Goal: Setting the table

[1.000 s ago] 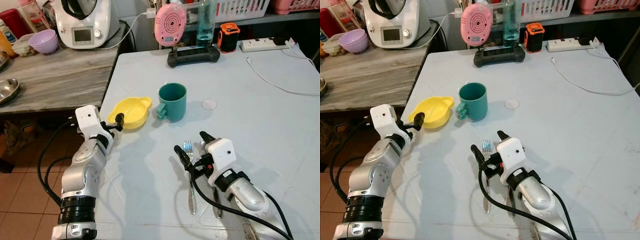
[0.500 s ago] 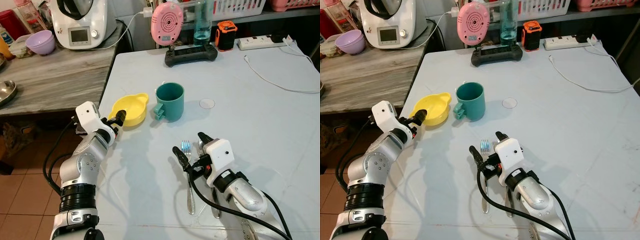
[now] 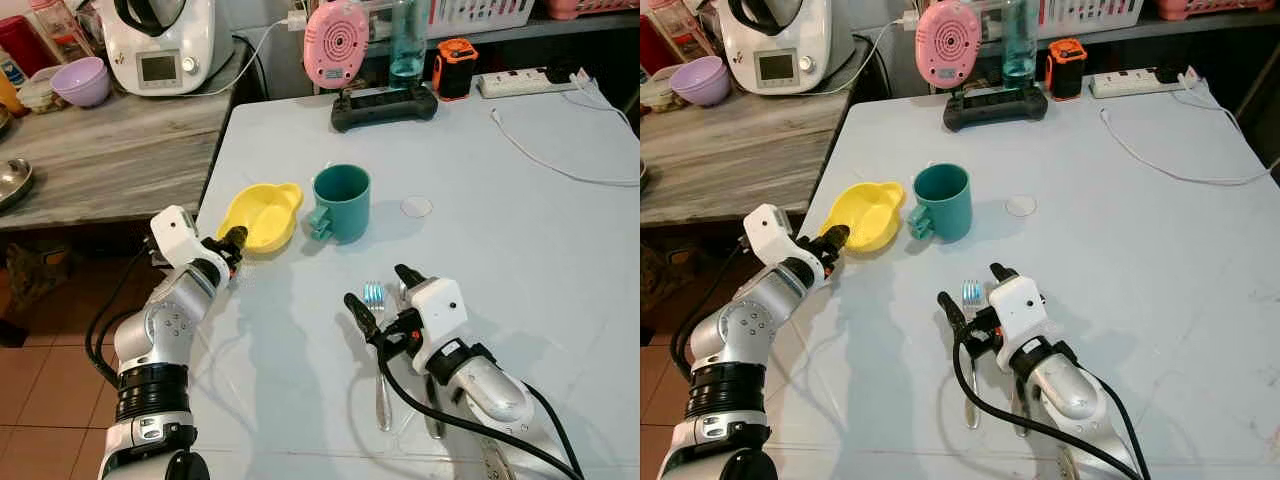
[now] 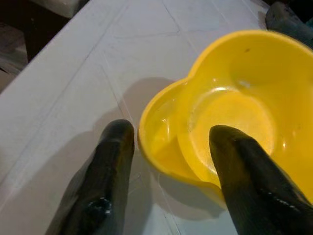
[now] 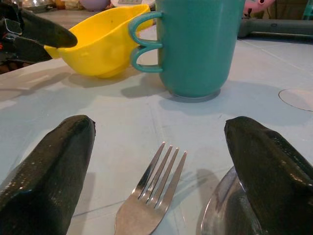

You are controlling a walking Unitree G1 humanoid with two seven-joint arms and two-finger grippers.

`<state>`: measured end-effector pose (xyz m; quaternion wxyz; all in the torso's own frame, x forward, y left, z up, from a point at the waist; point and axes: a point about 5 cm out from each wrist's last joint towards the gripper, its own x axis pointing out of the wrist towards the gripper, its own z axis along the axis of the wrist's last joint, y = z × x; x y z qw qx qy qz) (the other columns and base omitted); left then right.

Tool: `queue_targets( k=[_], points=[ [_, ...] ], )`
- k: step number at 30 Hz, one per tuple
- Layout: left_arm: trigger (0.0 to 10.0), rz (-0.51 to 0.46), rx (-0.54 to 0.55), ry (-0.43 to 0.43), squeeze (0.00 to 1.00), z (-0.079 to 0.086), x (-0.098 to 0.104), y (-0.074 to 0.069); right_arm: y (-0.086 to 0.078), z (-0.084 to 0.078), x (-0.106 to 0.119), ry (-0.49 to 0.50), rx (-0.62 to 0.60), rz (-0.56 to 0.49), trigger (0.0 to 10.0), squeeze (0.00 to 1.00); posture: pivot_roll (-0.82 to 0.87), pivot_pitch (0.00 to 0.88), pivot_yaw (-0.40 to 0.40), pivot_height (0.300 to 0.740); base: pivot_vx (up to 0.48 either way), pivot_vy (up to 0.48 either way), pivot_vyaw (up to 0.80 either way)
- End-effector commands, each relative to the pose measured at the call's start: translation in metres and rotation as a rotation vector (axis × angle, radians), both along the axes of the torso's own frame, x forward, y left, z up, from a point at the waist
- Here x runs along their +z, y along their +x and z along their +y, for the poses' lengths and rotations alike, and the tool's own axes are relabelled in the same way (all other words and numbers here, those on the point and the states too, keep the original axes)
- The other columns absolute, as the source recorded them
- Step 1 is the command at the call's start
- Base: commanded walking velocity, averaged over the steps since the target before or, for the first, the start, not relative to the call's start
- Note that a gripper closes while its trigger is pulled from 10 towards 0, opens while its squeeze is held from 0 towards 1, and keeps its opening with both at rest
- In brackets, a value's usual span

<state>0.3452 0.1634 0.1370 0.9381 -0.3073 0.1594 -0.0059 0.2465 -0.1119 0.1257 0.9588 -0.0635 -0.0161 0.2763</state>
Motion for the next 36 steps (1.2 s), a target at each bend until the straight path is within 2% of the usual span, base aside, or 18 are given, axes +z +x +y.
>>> queue_targets(
  k=[1,13,30,36],
  points=[
    [0.0,0.019,0.019,0.002,0.0,0.008,-0.002,-0.002,-0.002,0.008,0.005,0.005,0.039,-0.021,10.0,0.0,-0.15,0.143,0.176,0.74,0.0,0.0,0.0],
    [0.0,0.028,0.029,-0.006,0.0,0.009,-0.002,-0.005,0.0,0.016,0.02,0.065,0.112,-0.066,10.0,0.0,-0.14,0.141,0.174,0.74,0.0,0.0,0.0],
    [0.0,0.015,0.041,-0.012,0.0,0.012,0.003,-0.004,0.002,0.017,0.017,0.057,0.12,-0.053,10.0,0.0,-0.13,0.133,0.169,0.74,0.0,0.0,0.0],
    [0.0,-0.013,0.082,0.016,0.0,0.016,0.01,-0.01,0.004,0.015,0.015,0.056,0.112,-0.049,10.0,0.0,-0.13,0.131,0.166,0.74,0.0,0.0,0.0]
  ],
)
